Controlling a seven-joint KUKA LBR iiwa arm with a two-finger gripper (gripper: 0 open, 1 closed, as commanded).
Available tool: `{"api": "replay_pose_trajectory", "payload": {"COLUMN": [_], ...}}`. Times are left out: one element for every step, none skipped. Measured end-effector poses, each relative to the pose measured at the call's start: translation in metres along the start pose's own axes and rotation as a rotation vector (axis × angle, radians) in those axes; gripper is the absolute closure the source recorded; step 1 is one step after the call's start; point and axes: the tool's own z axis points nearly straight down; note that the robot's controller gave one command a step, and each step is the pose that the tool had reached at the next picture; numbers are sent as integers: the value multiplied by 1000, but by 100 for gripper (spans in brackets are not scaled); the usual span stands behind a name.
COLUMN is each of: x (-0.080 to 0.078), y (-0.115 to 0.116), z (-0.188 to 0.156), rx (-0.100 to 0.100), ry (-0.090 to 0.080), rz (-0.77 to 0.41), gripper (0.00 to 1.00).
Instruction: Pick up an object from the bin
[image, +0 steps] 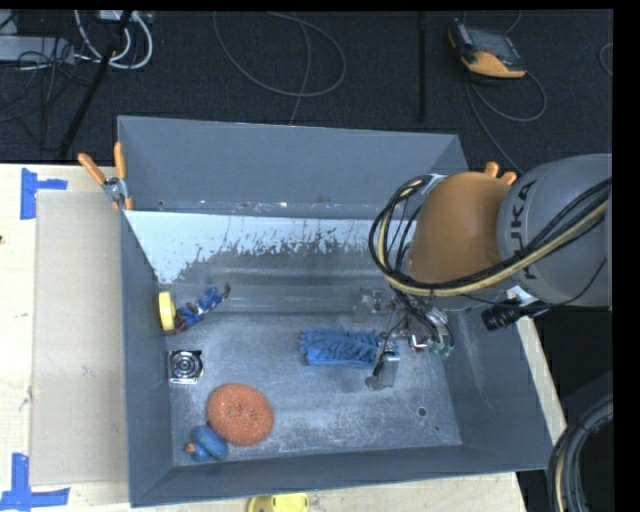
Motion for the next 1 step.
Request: {"api": "replay_pose_trajectory", "payload": {"x": [3], "y": [3], "z": [25], "rx": [1], "ry": [3], "rz": [45], "gripper": [0]}}
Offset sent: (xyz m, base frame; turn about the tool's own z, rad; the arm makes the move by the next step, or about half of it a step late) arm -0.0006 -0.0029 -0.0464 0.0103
